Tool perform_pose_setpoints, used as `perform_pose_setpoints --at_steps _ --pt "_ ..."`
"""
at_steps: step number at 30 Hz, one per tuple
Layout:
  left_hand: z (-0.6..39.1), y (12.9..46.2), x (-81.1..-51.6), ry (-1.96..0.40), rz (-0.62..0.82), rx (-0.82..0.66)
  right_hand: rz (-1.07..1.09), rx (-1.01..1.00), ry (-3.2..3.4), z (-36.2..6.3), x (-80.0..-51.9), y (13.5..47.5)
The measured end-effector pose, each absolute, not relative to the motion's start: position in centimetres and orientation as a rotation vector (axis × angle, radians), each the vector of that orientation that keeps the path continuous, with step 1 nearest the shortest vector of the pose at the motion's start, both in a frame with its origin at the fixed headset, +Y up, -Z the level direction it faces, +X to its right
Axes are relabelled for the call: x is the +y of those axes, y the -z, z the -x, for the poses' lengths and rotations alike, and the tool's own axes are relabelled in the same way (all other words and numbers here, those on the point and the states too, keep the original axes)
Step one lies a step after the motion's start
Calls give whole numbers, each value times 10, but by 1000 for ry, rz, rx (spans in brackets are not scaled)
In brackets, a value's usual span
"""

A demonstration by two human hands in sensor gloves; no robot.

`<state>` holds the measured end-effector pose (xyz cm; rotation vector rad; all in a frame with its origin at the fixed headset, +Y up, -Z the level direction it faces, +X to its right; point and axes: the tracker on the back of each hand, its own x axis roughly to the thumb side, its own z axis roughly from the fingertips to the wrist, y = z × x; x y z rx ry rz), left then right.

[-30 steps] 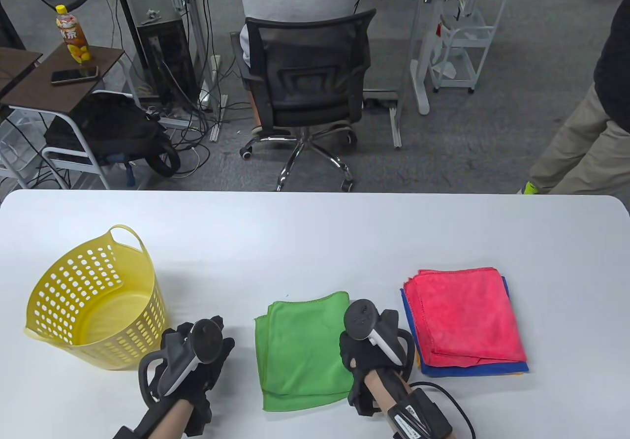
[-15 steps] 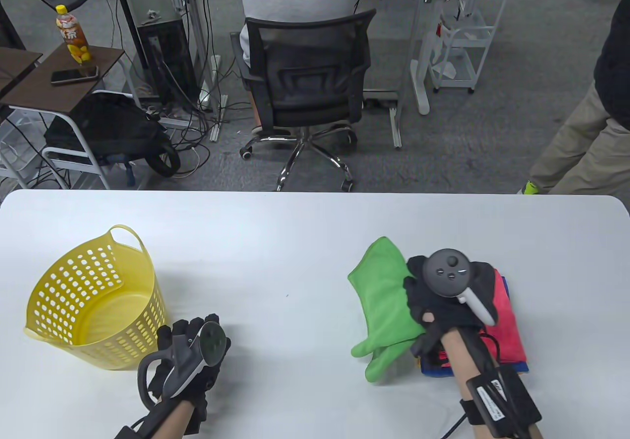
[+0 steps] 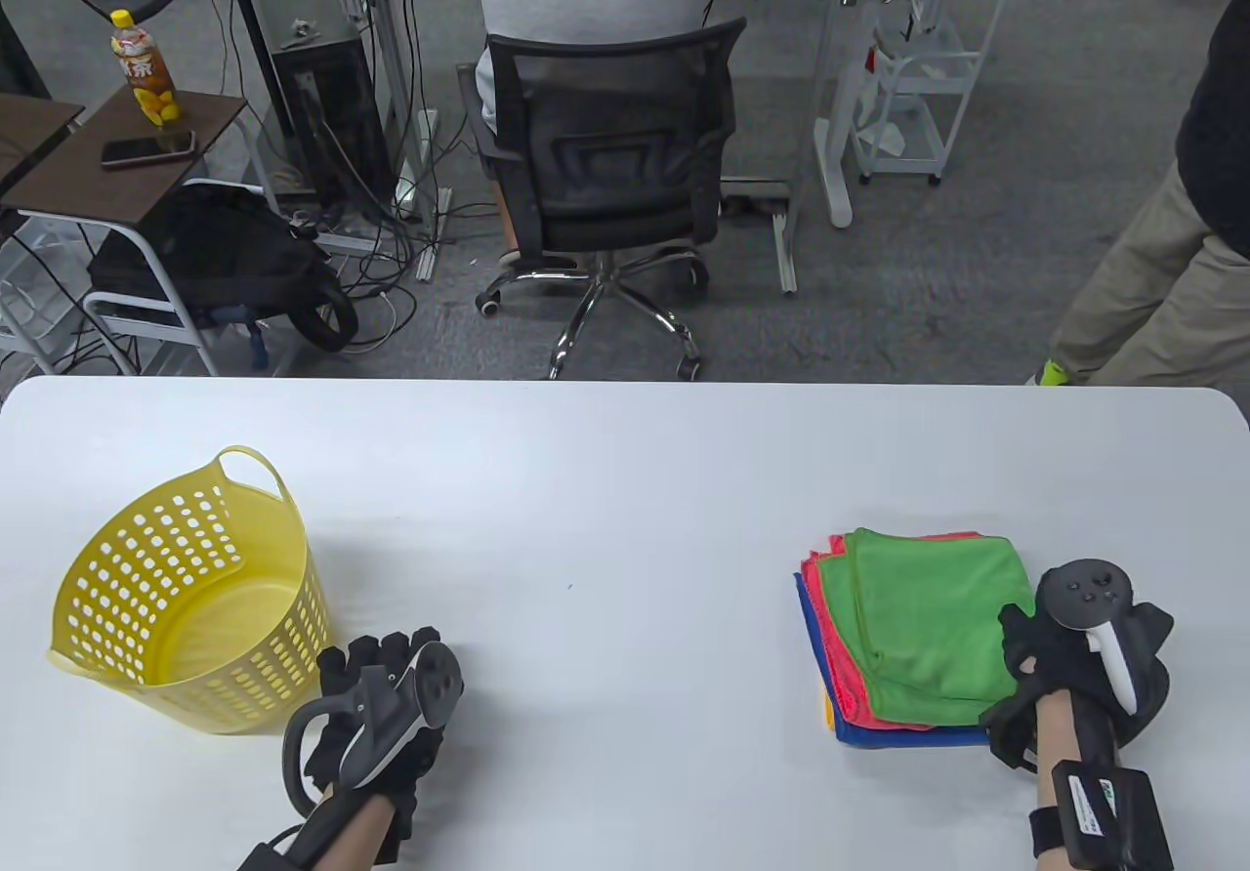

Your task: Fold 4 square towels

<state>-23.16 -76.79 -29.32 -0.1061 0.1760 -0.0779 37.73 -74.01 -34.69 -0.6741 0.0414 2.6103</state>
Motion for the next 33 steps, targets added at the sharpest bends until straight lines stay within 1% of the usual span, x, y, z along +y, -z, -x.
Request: perform_pose_setpoints --at_steps 4,7,8,10,13,16,19,22,25,29,33 --pt "235 293 -752 -18 106 185 491 -18 -2630 -353 -703 333" --pt "238 291 -731 -121 96 183 308 -74 -2603 -328 -670 313" --pt "238 289 -723 -148 84 181 247 -95 -2593 -320 -662 305" --pt "236 281 -711 -187 52 162 176 -107 -2590 -307 -656 293" --pt "228 257 -697 -311 -17 112 82 -98 -2623 -286 -666 276" --pt "219 238 -699 -407 -54 29 5 8 -2728 -267 -695 267" --pt "217 236 -721 -374 -37 22 4 56 -2781 -267 -723 270" --pt "224 242 -747 -255 -33 39 36 35 -2777 -280 -742 273" --pt "239 250 -758 -174 28 35 126 61 -2801 -299 -750 272" --pt "254 252 -759 -277 30 59 187 37 -2741 -320 -755 274" --pt "253 254 -764 -251 55 64 194 -4 -2683 -329 -752 274"
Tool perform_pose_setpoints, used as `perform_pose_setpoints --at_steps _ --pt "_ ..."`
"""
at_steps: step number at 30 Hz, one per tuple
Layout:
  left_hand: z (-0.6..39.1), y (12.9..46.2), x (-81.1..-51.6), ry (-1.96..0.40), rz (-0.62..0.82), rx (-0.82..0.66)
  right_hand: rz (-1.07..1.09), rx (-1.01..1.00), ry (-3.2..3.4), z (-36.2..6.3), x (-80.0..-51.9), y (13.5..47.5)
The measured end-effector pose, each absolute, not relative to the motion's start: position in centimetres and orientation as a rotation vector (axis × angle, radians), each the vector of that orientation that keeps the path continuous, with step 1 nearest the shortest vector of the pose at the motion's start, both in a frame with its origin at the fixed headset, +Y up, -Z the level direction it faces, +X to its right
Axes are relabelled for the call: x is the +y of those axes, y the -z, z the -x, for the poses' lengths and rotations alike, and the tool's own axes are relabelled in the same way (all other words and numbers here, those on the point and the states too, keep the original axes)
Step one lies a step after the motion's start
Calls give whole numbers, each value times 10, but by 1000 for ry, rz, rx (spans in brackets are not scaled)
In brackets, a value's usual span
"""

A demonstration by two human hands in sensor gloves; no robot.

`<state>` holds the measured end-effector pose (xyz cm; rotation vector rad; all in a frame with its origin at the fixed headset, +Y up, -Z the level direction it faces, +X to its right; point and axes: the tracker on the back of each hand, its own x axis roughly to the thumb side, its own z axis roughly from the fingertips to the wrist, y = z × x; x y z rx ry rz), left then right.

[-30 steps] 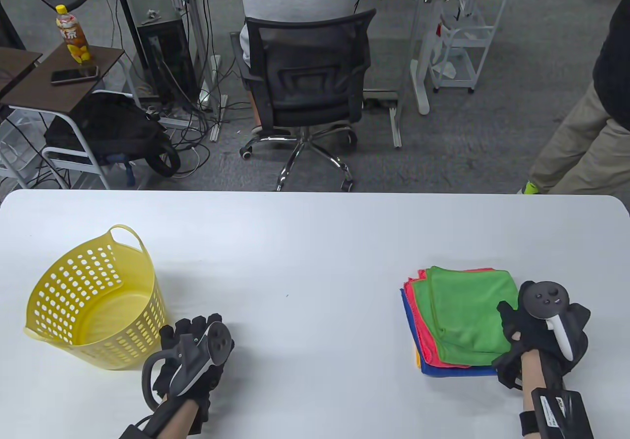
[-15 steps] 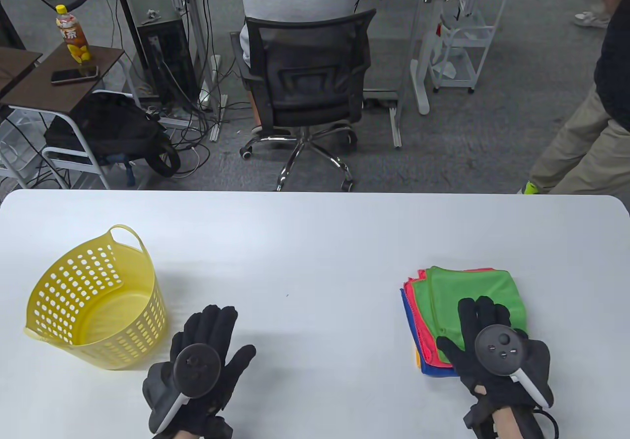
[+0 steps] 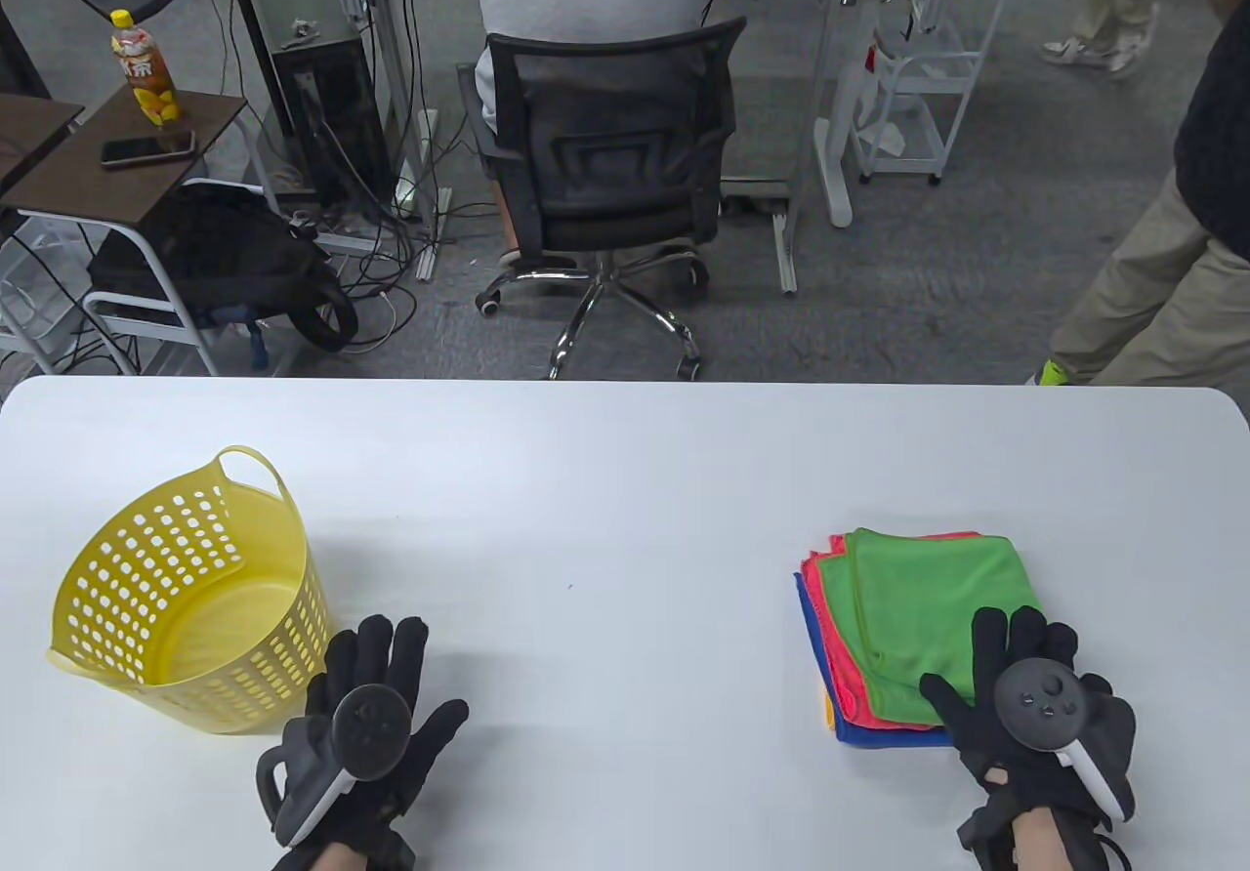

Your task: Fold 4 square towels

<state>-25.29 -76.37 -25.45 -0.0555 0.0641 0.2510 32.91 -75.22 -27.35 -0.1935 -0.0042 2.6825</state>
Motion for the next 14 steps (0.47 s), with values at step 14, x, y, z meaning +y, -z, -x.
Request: perform_pose_setpoints --at_steps 14 --pt "244 258 -772 -220 120 28 42 -42 -2683 -310 -745 269"
